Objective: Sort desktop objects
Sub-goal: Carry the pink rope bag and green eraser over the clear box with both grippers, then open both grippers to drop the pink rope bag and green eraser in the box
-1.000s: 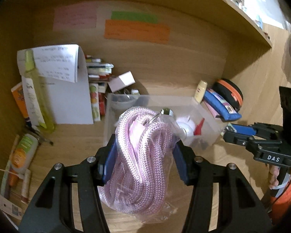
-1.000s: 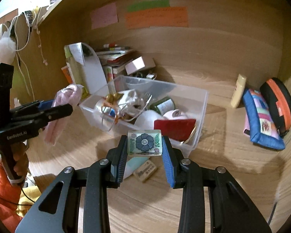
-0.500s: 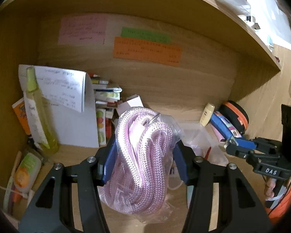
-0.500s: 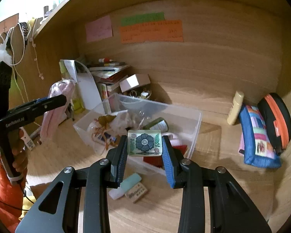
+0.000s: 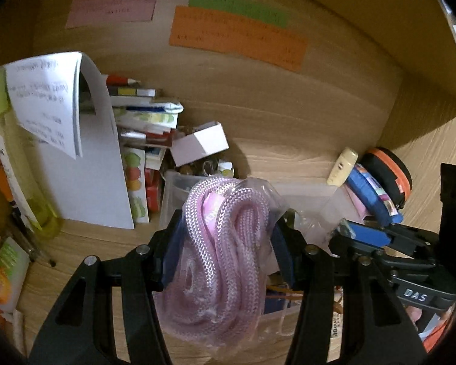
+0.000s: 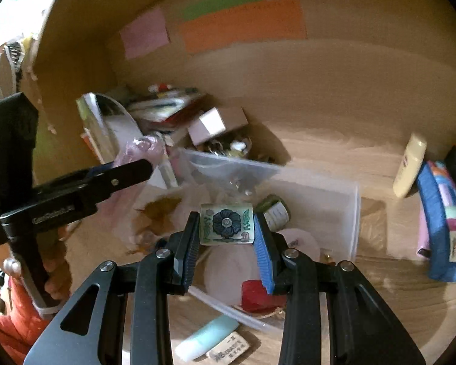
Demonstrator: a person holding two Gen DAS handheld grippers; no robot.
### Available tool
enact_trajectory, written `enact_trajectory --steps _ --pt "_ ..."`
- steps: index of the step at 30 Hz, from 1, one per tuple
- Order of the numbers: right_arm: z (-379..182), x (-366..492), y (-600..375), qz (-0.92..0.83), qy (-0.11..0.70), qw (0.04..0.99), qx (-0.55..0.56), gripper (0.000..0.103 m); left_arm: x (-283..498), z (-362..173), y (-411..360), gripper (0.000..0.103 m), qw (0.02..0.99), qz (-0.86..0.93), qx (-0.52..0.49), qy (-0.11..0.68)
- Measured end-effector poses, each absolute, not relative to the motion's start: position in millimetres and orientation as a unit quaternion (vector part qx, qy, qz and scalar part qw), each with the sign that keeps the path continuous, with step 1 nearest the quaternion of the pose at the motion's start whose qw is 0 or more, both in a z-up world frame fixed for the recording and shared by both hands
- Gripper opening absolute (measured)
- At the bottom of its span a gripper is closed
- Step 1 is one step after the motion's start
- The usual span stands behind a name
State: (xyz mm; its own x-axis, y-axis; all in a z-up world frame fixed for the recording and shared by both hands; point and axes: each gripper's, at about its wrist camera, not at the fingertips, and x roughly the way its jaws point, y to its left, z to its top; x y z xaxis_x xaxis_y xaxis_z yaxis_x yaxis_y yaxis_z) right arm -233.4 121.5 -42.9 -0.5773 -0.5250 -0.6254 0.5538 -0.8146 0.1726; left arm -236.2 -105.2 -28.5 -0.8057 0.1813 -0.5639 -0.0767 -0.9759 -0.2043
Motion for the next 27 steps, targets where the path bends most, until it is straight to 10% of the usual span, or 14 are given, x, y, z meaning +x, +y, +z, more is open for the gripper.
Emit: enact_trajectory --steps 15,27 --pt "-52 -240 122 -0.896 0.041 0.270 0.350 0.032 -236 -43 -86 0.056 0.069 0.943 -0.323 -0.040" --pt "-25 -212 141 -0.920 0.042 0.238 0.307 0.056 -206 -5 -84 0.075 0.076 0.957 -0.276 -0.045"
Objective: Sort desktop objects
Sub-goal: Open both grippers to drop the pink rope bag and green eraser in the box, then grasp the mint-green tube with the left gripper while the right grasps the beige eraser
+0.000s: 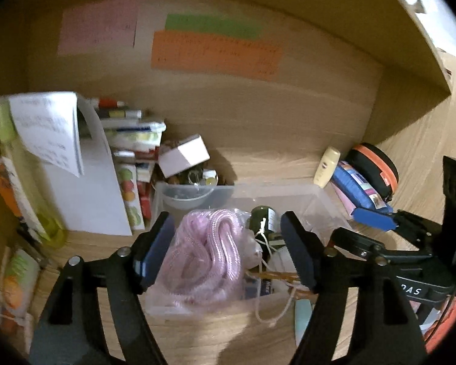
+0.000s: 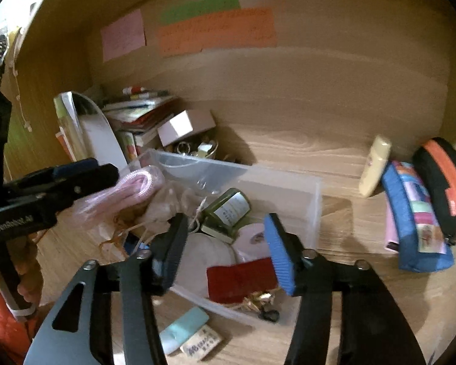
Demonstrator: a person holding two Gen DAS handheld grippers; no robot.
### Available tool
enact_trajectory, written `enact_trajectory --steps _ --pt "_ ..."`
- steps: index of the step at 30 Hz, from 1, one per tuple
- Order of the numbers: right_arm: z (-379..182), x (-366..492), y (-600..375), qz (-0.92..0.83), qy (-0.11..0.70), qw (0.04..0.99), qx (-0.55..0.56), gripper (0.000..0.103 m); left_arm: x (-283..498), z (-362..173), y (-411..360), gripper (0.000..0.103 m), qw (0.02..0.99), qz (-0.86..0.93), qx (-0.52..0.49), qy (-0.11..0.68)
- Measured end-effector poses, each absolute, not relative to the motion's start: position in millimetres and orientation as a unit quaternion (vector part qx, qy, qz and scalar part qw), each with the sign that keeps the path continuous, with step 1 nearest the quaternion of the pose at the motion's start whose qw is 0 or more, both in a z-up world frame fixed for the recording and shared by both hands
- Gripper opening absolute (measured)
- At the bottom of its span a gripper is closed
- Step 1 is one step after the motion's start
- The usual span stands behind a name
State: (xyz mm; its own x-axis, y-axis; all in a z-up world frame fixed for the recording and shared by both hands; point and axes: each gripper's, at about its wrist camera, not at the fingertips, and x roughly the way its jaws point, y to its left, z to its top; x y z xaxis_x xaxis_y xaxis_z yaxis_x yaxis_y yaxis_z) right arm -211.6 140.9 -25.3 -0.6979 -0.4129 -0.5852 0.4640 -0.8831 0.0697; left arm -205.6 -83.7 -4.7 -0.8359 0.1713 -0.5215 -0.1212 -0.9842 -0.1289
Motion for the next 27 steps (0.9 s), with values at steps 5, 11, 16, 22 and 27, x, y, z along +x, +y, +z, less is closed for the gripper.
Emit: enact_trajectory --steps 5,11,16,22,27 --pt "-20 -192 153 -0.928 0.049 0.219 0.297 0.065 -180 0 -67 0.098 0.041 0.966 -0.257 0.002" --pt "-24 -175 166 -0.928 0.042 0.209 0.305 0.071 -158 -8 -59 0.099 0.034 0.960 -0.277 0.024" --pt "-33 -161 179 -0.924 0.051 0.205 0.318 0.073 -146 -24 -58 0.099 0.041 0.951 -0.306 0.023" --pt "-53 -152 193 -0.913 0.055 0.207 0.346 0.074 -150 -63 -42 0.099 0.067 0.924 -0.376 0.032" --pt "-70 -151 201 -0.903 0.052 0.209 0.372 0.074 -163 -93 -24 0.099 0.107 0.898 -0.425 0.035"
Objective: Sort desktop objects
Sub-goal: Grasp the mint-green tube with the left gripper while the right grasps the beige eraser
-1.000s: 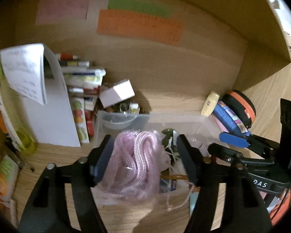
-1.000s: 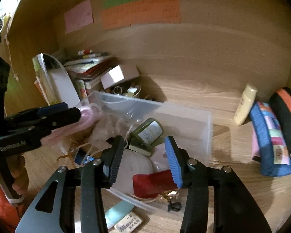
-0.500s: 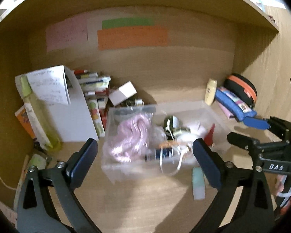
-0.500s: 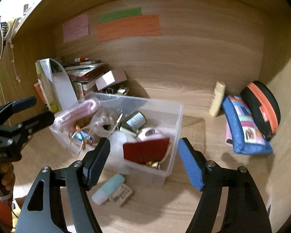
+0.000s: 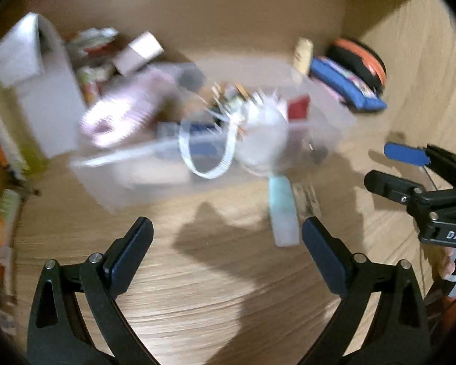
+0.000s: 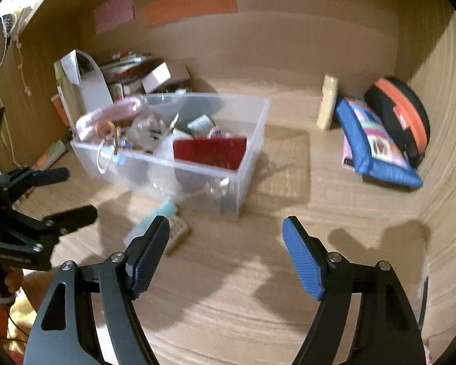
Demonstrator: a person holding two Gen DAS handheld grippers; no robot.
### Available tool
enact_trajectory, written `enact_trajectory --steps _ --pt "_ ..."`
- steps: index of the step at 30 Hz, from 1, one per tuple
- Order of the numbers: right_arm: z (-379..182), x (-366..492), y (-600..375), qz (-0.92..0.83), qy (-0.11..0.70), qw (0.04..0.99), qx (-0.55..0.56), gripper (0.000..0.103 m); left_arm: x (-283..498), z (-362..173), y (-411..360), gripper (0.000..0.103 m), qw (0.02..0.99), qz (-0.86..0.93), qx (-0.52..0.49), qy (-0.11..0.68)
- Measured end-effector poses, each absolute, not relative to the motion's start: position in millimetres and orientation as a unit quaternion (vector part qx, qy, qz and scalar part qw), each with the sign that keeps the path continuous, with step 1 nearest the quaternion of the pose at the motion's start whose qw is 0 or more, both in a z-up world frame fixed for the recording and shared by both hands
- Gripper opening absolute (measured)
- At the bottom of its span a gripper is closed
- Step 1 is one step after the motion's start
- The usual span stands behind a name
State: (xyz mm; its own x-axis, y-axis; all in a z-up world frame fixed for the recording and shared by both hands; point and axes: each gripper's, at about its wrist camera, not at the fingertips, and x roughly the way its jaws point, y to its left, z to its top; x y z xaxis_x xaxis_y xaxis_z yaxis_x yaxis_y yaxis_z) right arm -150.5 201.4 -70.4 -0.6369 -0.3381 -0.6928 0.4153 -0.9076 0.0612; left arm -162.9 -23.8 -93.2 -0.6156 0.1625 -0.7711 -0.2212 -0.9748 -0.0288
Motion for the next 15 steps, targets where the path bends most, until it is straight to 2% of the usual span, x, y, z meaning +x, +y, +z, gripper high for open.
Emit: enact_trajectory --steps 3,7,12,15 --pt "-79 -148 206 -0.899 0.052 0.209 0.382 0.074 -171 -107 -16 0.099 0.115 0.887 -0.446 0.038" --pt "-87 -146 208 -0.892 0.055 0.214 0.395 0.074 -179 -113 -5 0.082 0.126 0.880 -0.455 0.052" --pt "-97 -147 203 -0.877 0.061 0.234 0.415 0.074 -184 -118 9 0.077 0.137 0.875 -0.460 0.072" --pt "-103 -145 197 -0.866 0.058 0.256 0.426 0.074 -185 -115 12 0.060 0.146 0.876 -0.454 0.073"
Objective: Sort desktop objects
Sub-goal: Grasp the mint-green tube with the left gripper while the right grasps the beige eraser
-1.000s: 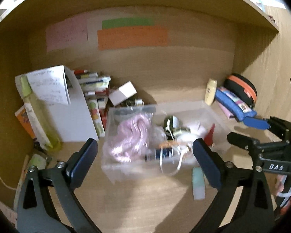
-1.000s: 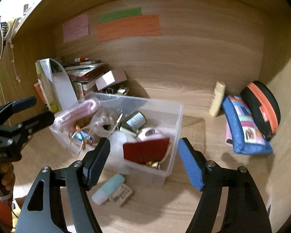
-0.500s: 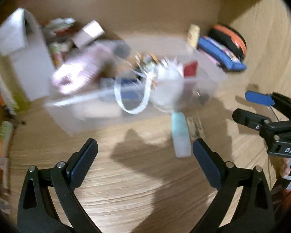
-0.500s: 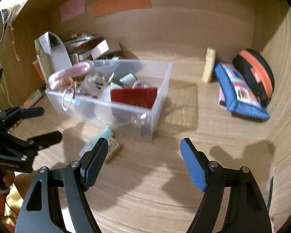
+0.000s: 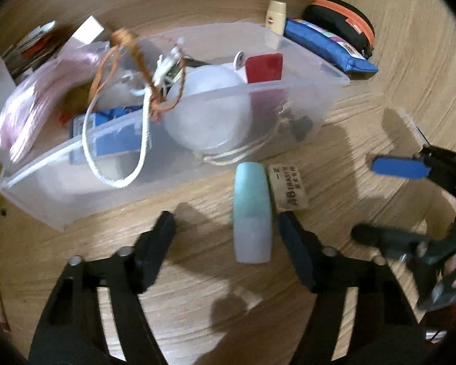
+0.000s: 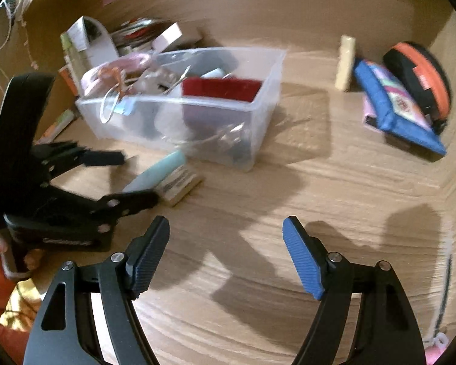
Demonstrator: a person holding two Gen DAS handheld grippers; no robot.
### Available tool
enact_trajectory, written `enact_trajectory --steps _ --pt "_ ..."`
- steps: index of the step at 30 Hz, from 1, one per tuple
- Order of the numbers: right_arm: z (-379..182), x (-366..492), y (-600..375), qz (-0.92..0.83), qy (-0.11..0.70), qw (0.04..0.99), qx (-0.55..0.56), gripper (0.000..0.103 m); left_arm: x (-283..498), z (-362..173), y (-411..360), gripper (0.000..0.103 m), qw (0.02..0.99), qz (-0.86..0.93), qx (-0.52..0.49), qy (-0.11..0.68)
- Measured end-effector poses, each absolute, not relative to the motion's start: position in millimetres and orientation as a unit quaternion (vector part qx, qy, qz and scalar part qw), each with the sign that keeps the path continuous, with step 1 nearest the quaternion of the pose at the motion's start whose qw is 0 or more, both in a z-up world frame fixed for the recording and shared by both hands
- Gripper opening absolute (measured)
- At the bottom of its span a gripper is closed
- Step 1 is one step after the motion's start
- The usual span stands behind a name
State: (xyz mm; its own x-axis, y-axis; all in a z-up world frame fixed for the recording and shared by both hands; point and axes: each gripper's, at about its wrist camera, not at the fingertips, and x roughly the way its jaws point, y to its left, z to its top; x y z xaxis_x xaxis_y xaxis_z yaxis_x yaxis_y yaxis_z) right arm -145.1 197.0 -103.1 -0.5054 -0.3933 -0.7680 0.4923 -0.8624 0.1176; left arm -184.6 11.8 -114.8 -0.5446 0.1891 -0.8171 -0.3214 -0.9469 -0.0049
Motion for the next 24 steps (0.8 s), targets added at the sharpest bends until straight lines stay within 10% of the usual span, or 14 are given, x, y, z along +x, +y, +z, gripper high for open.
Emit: enact_trajectory --steps 5,16,24 --pt "-109 -147 181 -0.851 0.094 0.282 0.434 0.074 -186 -112 11 0.026 0.155 0.881 -0.439 0.079" --pt "-109 -170 146 -0.840 0.134 0.298 0.434 0.071 -174 -107 -22 0.024 0.148 0.896 -0.417 0.037" --pt "-113 -182 129 -0.840 0.149 0.291 0.433 0.050 -172 -102 -33 0.024 0.140 0.905 -0.403 0.012"
